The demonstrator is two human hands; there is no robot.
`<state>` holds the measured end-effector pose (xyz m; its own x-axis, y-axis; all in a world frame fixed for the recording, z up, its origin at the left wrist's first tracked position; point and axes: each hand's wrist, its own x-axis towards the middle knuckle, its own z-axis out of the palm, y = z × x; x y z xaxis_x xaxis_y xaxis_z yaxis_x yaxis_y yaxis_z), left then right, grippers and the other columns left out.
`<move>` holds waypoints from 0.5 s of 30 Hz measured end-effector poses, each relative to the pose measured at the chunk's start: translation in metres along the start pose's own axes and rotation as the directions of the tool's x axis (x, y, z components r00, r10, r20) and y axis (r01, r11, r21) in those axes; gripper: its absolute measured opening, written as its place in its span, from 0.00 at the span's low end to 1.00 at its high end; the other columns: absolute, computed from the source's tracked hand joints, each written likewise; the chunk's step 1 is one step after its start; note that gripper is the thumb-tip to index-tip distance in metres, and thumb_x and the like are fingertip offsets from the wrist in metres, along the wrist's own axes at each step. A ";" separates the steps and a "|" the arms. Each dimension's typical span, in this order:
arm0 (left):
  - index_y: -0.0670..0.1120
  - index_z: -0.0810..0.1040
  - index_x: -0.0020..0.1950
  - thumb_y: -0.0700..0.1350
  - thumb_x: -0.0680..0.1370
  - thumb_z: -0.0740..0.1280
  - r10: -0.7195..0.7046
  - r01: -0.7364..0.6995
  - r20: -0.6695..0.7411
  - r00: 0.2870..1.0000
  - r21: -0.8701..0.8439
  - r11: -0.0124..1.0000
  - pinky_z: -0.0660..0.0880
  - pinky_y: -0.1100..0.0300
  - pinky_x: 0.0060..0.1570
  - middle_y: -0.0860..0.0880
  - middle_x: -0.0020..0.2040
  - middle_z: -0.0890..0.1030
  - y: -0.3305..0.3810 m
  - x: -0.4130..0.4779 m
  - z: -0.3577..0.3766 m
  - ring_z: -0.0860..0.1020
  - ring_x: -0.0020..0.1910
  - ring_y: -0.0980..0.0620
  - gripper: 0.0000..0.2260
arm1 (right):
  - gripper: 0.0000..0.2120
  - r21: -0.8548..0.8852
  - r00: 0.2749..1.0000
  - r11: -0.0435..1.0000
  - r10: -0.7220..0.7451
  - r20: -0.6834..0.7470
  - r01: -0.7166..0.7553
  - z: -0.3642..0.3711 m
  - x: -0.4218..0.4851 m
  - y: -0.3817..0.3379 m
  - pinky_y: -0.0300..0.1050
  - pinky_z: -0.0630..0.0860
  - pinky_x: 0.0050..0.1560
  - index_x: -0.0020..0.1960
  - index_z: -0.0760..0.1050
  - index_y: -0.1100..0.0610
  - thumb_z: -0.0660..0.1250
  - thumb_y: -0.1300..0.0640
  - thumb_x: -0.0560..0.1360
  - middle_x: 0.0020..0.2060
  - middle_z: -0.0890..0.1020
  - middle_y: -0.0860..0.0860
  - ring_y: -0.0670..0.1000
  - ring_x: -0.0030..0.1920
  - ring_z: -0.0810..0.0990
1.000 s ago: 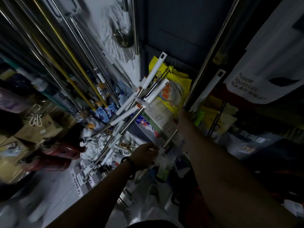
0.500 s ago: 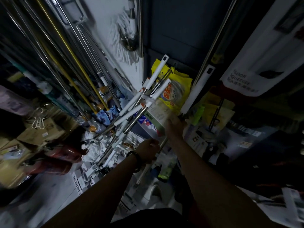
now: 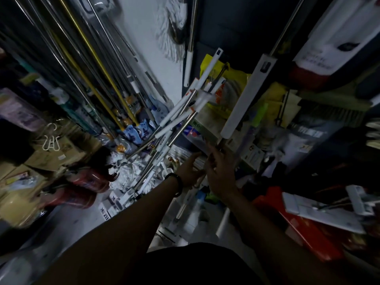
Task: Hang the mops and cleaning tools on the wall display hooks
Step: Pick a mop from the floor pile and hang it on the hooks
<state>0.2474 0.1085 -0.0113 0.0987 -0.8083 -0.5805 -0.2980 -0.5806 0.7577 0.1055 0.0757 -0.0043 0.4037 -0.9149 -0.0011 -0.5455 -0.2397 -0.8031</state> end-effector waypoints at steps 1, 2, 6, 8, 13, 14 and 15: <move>0.56 0.59 0.81 0.50 0.83 0.67 0.054 -0.054 0.008 0.999 0.090 0.994 0.77 0.52 0.58 0.47 0.69 0.76 -0.003 -0.001 -0.005 0.77 0.66 0.43 0.29 | 0.24 -0.008 1.000 1.000 0.009 -0.012 -0.009 0.004 -0.012 -0.005 0.42 0.72 0.67 0.80 0.67 0.47 0.63 0.58 0.85 0.77 0.65 0.54 0.43 0.68 0.69; 0.57 0.61 0.81 0.55 0.83 0.66 0.086 -0.089 0.027 0.996 0.178 0.980 0.74 0.51 0.66 0.47 0.74 0.73 -0.007 -0.002 -0.010 0.74 0.71 0.43 0.28 | 0.22 0.003 1.000 1.000 0.012 -0.018 -0.012 0.008 -0.023 -0.008 0.42 0.73 0.68 0.77 0.70 0.47 0.63 0.58 0.85 0.77 0.65 0.53 0.41 0.67 0.69; 0.54 0.70 0.76 0.57 0.83 0.62 0.148 -0.222 0.208 0.967 0.398 0.890 0.74 0.46 0.68 0.47 0.70 0.78 -0.023 -0.005 -0.018 0.77 0.67 0.44 0.22 | 0.11 0.048 0.995 0.998 0.033 -0.096 -0.028 0.026 -0.067 -0.012 0.41 0.80 0.61 0.62 0.78 0.47 0.65 0.60 0.84 0.71 0.71 0.52 0.47 0.62 0.78; 0.51 0.69 0.76 0.48 0.85 0.61 0.189 -0.289 0.276 0.942 0.389 0.875 0.75 0.48 0.66 0.46 0.69 0.78 -0.031 -0.012 -0.017 0.77 0.66 0.45 0.18 | 0.12 0.070 0.985 0.996 0.072 -0.160 -0.061 0.033 -0.084 -0.012 0.44 0.80 0.63 0.63 0.79 0.51 0.65 0.62 0.83 0.71 0.73 0.53 0.51 0.65 0.78; 0.51 0.66 0.78 0.47 0.87 0.59 0.222 -0.309 0.287 0.932 0.311 0.899 0.73 0.54 0.50 0.44 0.63 0.81 -0.049 -0.031 -0.013 0.77 0.49 0.49 0.19 | 0.09 -0.101 0.977 0.978 0.170 -0.132 -0.184 0.051 -0.120 -0.004 0.49 0.76 0.59 0.60 0.76 0.57 0.66 0.61 0.80 0.61 0.76 0.57 0.54 0.58 0.78; 0.50 0.66 0.77 0.47 0.87 0.59 0.232 -0.312 0.270 0.935 0.311 0.898 0.71 0.55 0.49 0.44 0.63 0.81 -0.050 -0.035 -0.012 0.77 0.49 0.48 0.18 | 0.11 -0.206 0.980 0.958 0.196 -0.029 -0.197 0.054 -0.127 -0.001 0.50 0.75 0.60 0.63 0.76 0.57 0.65 0.59 0.81 0.62 0.77 0.57 0.56 0.60 0.78; 0.50 0.67 0.77 0.47 0.87 0.59 0.249 -0.321 0.250 0.936 0.311 0.895 0.71 0.55 0.50 0.44 0.63 0.81 -0.052 -0.038 -0.010 0.78 0.52 0.47 0.18 | 0.15 -0.316 0.973 0.935 0.205 0.109 -0.161 0.057 -0.131 0.003 0.51 0.74 0.64 0.68 0.74 0.56 0.64 0.58 0.82 0.66 0.76 0.57 0.57 0.65 0.77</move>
<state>0.2689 0.1685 -0.0259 -0.2192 -0.8764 -0.4288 -0.5933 -0.2292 0.7717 0.0925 0.2137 -0.0401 0.3609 -0.9037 -0.2303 -0.8074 -0.1791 -0.5622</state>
